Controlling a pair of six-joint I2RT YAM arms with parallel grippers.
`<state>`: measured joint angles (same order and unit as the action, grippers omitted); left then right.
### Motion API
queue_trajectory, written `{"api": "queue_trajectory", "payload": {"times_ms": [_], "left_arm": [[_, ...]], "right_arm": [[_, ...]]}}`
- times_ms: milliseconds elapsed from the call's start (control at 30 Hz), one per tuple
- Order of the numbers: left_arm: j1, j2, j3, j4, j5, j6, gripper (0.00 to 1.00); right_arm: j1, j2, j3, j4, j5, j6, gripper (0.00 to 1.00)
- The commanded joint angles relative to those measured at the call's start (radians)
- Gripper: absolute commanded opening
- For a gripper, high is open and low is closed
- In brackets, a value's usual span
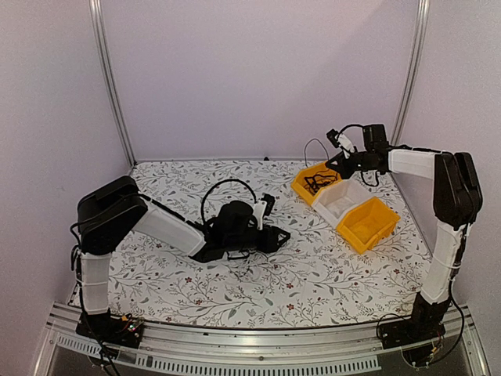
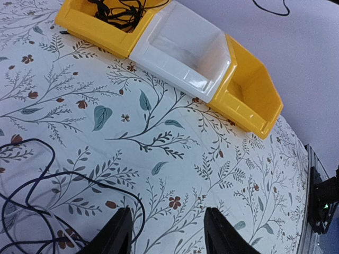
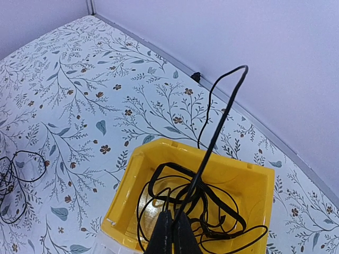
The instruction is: Untangle the cables
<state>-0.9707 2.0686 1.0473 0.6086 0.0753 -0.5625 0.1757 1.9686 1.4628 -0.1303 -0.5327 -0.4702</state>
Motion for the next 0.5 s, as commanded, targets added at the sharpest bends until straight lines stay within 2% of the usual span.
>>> {"api": "queue_trajectory", "payload": {"times_ms": [0,167,300,467], "left_arm": [[-0.013,-0.016,-0.001,0.013,-0.003,0.009,0.46],[-0.012,-0.01,0.009,0.013,-0.003,0.014,0.46],[-0.012,-0.001,0.016,0.013,0.004,0.016,0.46],[-0.013,0.012,0.036,-0.001,0.015,0.021,0.46]], "right_arm": [[-0.001,-0.048,-0.024,0.076,-0.069,0.039,0.0],[-0.016,-0.059,-0.047,0.1,-0.077,0.055,0.0],[-0.026,-0.1,-0.067,0.204,-0.076,0.078,0.0],[-0.026,-0.091,0.047,0.209,-0.072,0.098,0.0]]}}
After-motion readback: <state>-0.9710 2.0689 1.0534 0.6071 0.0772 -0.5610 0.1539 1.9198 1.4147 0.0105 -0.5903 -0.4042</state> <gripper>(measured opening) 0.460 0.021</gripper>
